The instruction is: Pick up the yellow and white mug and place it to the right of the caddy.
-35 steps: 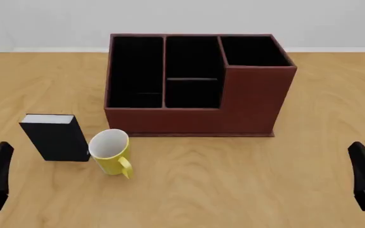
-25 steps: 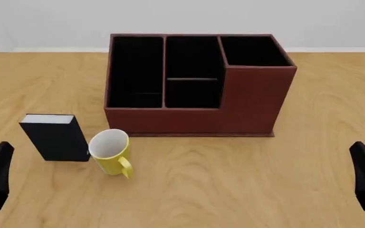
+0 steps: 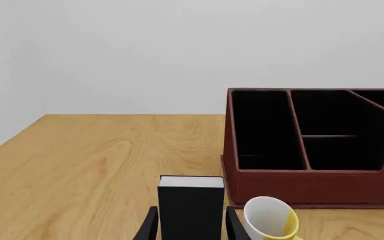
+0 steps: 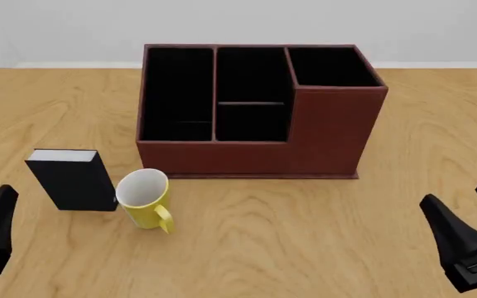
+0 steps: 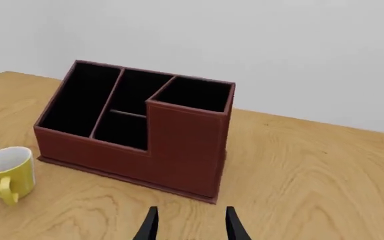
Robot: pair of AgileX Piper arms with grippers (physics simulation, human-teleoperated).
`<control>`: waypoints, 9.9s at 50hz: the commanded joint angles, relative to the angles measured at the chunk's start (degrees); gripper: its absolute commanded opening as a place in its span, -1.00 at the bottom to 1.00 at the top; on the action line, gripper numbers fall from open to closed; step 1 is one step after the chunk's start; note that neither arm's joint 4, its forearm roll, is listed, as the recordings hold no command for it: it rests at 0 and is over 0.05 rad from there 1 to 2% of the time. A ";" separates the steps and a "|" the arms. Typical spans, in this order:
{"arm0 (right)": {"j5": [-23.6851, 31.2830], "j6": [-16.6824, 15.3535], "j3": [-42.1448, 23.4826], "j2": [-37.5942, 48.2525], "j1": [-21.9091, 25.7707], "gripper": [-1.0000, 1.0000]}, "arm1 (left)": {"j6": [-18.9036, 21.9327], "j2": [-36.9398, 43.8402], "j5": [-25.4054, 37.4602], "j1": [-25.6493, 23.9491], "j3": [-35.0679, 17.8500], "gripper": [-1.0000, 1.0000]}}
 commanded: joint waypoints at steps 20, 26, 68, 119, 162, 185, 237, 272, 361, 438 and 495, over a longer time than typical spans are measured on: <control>-4.89 -2.84 -0.50 8.54 13.32 1.00 | 0.00 0.01 0.00 0.00 0.00 1.00; -7.66 -2.99 -0.21 11.47 14.77 1.00 | 0.00 0.01 0.00 0.00 0.00 1.00; -32.78 -4.27 0.83 37.25 22.68 1.00 | 0.00 0.01 0.00 0.00 0.00 1.00; -52.27 -2.62 -2.62 63.37 31.24 1.00 | 0.00 0.01 0.00 0.00 0.00 1.00; -59.47 0.18 -8.05 77.81 35.89 1.00 | 0.00 0.01 0.00 0.00 0.00 1.00; -61.17 0.42 -11.18 82.83 37.79 1.00 | 0.00 0.01 0.00 0.00 0.00 1.00; -59.79 -1.00 -23.18 94.68 44.02 1.00 | 0.00 0.01 0.00 0.00 0.00 1.00; -57.77 0.43 -31.12 102.00 46.10 1.00 | 0.00 0.01 0.00 0.00 0.00 1.00; -56.17 0.67 -41.51 113.90 44.77 1.00 | 0.00 0.01 0.00 0.00 0.00 1.00; -57.01 0.43 -32.34 99.06 43.82 -1.00 | 0.00 0.01 0.00 0.00 0.00 1.00; -37.89 -0.09 -26.79 70.49 44.72 -1.00 | 0.00 0.01 0.00 0.00 0.00 1.00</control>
